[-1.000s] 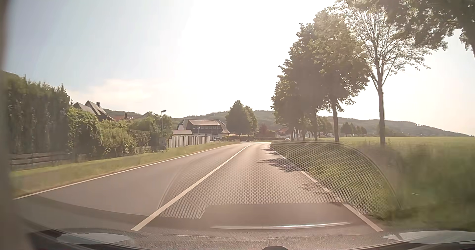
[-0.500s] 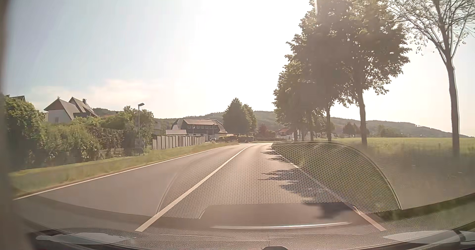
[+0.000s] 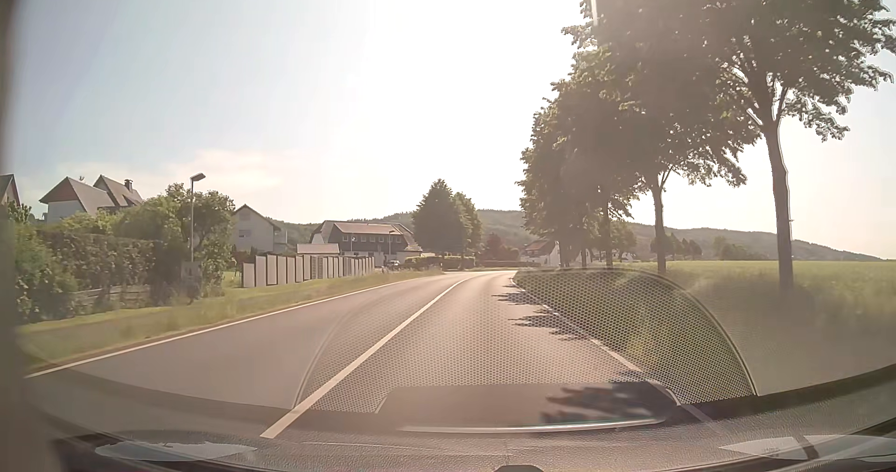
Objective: Follow the waypoints while adhering to traffic rules and regulations
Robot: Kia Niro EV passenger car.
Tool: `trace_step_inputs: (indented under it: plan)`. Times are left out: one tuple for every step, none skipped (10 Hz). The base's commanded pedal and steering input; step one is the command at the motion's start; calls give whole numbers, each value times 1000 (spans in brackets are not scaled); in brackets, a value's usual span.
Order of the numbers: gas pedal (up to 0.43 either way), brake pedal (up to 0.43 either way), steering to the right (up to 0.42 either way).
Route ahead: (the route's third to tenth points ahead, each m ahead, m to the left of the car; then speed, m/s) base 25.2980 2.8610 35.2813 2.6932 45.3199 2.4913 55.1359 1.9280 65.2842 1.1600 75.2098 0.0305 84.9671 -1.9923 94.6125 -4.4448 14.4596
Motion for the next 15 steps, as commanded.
trace_step_inputs:
  plan:
    - [220,0,4]
    - [220,0,4]
    - [197,0,4]
    - [177,0,4]
    - [169,0,4]
    - [169,0,4]
    - [169,0,4]
    - [177,0,4]
    - [177,0,4]
    - [177,0,4]
    - [177,0,4]
    - [177,0,4]
    - [169,0,4]
    - [150,0,4]
    - [138,0,4]
